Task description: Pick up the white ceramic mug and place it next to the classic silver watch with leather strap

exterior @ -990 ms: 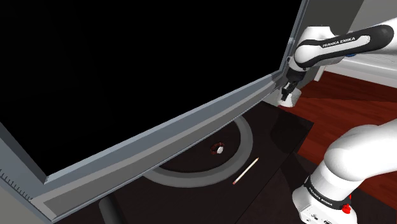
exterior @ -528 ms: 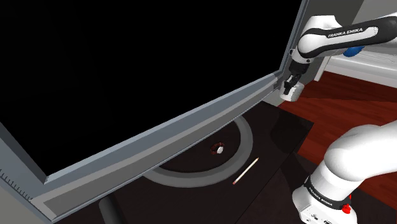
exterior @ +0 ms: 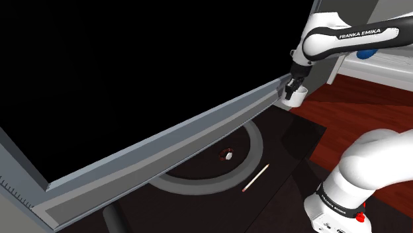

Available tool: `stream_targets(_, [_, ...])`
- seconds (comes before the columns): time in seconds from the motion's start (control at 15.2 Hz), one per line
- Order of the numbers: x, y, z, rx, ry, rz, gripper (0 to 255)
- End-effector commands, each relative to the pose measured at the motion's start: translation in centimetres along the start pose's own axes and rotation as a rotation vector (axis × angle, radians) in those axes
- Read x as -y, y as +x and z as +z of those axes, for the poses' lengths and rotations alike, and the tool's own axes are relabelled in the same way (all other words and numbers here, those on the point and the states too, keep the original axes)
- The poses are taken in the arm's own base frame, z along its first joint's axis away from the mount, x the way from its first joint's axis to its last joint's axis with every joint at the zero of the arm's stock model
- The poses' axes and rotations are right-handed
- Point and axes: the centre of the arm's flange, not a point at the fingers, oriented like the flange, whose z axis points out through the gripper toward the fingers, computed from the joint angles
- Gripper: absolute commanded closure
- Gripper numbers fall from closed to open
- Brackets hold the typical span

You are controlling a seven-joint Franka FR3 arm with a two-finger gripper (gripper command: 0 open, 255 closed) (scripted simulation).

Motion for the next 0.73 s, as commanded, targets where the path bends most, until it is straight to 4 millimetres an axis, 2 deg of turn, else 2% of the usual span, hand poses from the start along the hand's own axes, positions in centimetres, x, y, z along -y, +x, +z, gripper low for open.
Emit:
stream_targets(0.0, [2.7, 0.5, -0.1, 0.000, 0.000, 0.001, 255])
stream_targets(0.66, [15.6, 3.4, -0.7, 0.000, 0.000, 0.001, 255])
